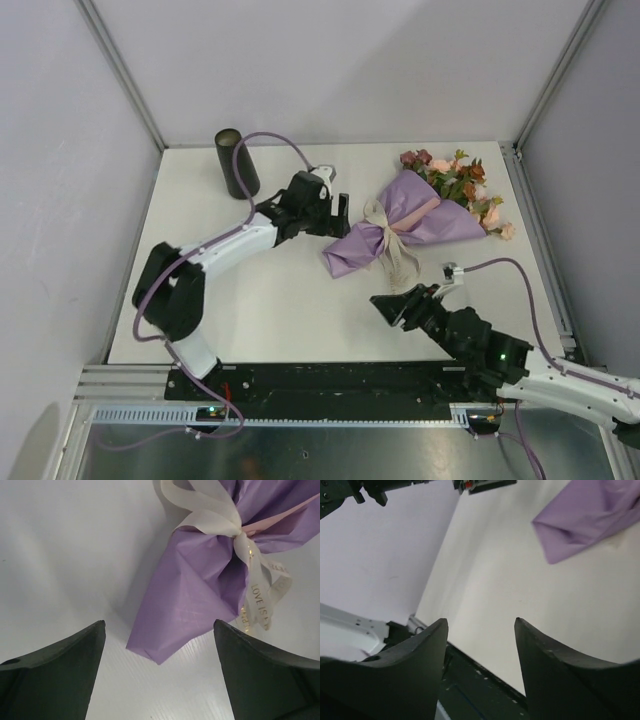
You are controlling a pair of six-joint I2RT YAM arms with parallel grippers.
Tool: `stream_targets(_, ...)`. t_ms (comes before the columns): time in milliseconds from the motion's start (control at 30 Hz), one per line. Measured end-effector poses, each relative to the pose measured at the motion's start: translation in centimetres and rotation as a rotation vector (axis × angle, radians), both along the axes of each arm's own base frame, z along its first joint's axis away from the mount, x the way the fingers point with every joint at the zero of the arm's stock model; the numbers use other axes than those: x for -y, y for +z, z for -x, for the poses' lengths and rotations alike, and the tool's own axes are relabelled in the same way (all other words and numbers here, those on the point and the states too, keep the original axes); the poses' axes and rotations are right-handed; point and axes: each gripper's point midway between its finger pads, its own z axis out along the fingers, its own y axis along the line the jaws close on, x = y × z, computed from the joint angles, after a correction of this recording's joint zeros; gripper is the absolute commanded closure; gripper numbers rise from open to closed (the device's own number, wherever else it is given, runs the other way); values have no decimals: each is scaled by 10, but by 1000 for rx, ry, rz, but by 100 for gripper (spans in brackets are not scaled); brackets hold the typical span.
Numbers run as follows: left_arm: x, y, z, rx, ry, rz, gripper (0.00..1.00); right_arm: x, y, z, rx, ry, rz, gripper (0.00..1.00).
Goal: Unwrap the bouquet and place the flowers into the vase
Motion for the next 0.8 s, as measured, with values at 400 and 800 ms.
stream_targets(400, 16, -76, 2, -143, -112, -77, 16, 53, -48, -3, -47, -127, 250, 34)
stream_targets(800, 16, -100, 27, -211, -138, -21, 94, 54, -55, -6, -48, -132, 315, 34)
